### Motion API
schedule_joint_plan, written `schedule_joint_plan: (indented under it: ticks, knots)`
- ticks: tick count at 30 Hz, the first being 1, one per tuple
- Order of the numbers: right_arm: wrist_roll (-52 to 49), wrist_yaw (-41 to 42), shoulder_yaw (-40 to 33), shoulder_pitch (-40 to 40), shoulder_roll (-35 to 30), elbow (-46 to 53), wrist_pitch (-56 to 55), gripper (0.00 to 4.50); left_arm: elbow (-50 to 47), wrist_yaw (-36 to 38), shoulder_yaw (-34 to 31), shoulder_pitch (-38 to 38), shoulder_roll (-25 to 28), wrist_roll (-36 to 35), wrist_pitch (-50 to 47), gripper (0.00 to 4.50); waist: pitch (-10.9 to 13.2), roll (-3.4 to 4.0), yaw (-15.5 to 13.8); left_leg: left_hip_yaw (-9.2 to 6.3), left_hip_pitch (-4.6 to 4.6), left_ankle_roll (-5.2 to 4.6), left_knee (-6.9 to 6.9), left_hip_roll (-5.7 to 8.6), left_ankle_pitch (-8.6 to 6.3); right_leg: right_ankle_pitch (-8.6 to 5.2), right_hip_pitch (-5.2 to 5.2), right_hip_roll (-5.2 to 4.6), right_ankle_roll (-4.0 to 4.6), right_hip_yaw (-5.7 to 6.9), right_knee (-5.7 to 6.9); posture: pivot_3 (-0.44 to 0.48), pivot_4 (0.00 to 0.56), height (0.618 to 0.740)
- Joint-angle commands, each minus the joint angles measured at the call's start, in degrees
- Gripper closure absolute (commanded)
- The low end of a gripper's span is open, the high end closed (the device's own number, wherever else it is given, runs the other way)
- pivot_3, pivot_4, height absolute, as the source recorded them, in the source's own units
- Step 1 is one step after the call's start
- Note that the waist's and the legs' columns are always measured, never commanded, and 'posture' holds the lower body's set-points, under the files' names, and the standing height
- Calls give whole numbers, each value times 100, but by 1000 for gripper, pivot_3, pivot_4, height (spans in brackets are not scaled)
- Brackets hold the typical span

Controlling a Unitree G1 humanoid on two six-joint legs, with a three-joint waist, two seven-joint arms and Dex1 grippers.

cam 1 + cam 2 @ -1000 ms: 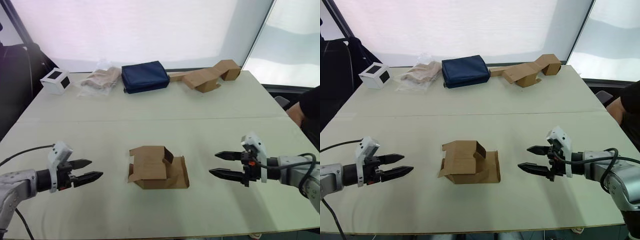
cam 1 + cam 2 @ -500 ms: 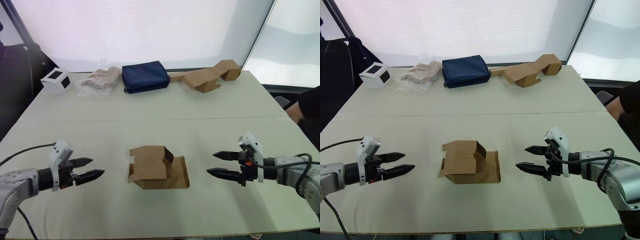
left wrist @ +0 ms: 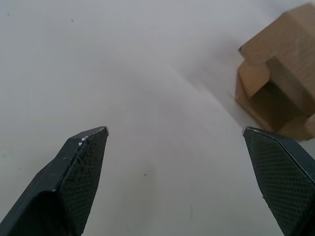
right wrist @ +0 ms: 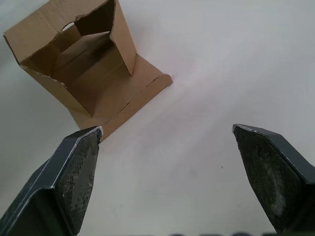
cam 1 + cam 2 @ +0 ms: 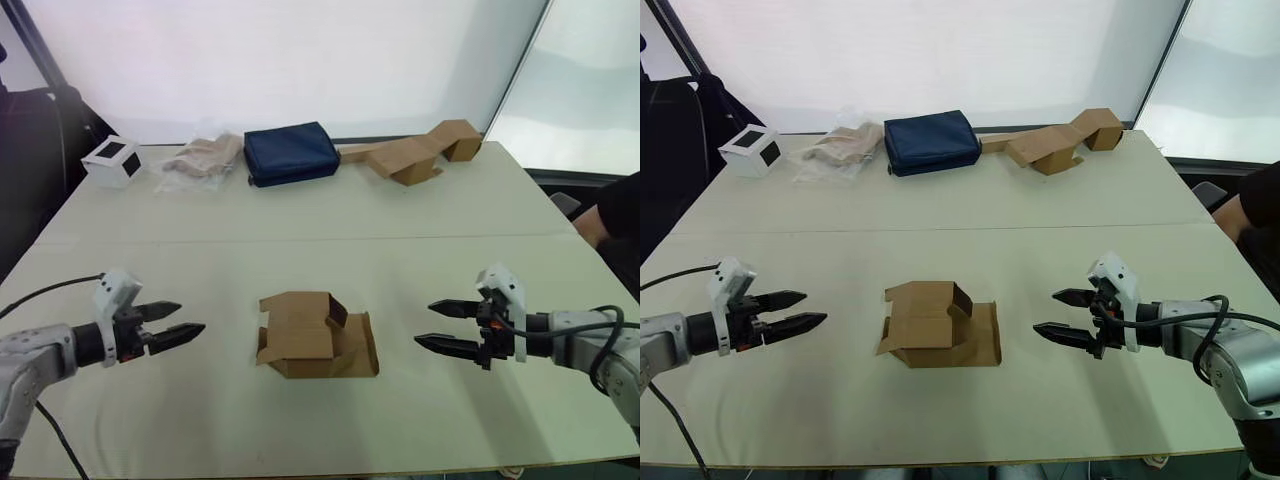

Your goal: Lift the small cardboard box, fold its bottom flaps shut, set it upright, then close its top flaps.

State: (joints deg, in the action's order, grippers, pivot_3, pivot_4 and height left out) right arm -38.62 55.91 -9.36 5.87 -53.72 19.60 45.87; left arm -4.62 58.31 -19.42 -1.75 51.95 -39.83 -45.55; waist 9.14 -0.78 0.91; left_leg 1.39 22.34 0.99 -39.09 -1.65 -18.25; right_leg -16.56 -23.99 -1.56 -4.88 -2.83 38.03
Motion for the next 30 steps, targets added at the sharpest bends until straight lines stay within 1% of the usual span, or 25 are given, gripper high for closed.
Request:
schedule_joint_plan:
  ticks: [1,2,4,6,8,10,12,16,20,27,30]
  knots:
    - [-463,66,-377,-15,-246,776,299,19,167,771,-87,47,429,-674,-901,15,0,0,14,1,3,0,0,0,0,0,-6,1,0,0,2,0,150,740]
    - [-709,37,-443,-4,-298,1002,511,19,140,1039,-27,111,545,-831,-1105,15,1,-2,18,1,3,0,0,-1,0,0,-6,2,0,0,4,0,150,740]
    - [-1245,-61,-540,69,-364,1469,899,19,164,1245,91,67,576,-1076,-1447,15,1,1,14,1,4,0,0,-3,0,0,-8,3,0,0,6,0,150,740]
    - [-1731,-323,-535,211,-291,1866,1156,19,254,1198,221,-154,376,-1357,-1859,15,1,1,5,1,2,0,-1,-3,0,0,-7,1,0,0,9,0,150,740]
    - [-1998,-639,-409,350,-167,2180,1266,19,292,1093,397,-396,105,-1572,-2233,15,1,1,-25,-3,1,0,-3,-2,0,0,-2,0,1,1,8,0,150,740]
    - [-2238,-962,-339,450,-71,2392,1360,19,318,920,466,-624,-192,-1805,-2605,15,1,-3,-26,-5,2,0,-5,1,0,0,0,-2,0,2,7,0,150,740]
    - [-2486,-1224,-354,466,-39,2546,1441,19,348,797,516,-767,-365,-1931,-2870,15,3,-8,-18,-5,7,0,-6,2,0,0,-2,-3,-1,2,4,0,150,740]
    - [-2874,-1606,-361,356,-59,2787,1465,19,386,712,723,-876,-515,-1889,-3018,15,3,-12,14,-5,8,0,-6,1,0,0,-6,-3,-1,1,7,0,150,740]
    - [-3099,-1932,-350,43,26,2903,1364,19,702,561,776,-1263,-914,-1929,-3078,15,1,-13,-30,-8,4,1,-7,-1,1,0,-4,-1,0,3,9,0,150,740]
    - [-3313,-2354,-350,-44,-39,2969,1299,19,1040,810,1342,-1496,-1088,-1591,-2810,15,1,-14,2,-6,6,1,-9,2,1,0,-4,-1,-1,3,7,0,150,740]
    - [-3776,-2629,-377,54,-123,2988,1286,19,1101,831,1514,-1512,-1232,-1480,-2672,15,1,-13,-8,-7,6,1,-9,0,1,0,-4,1,0,3,8,0,150,740]
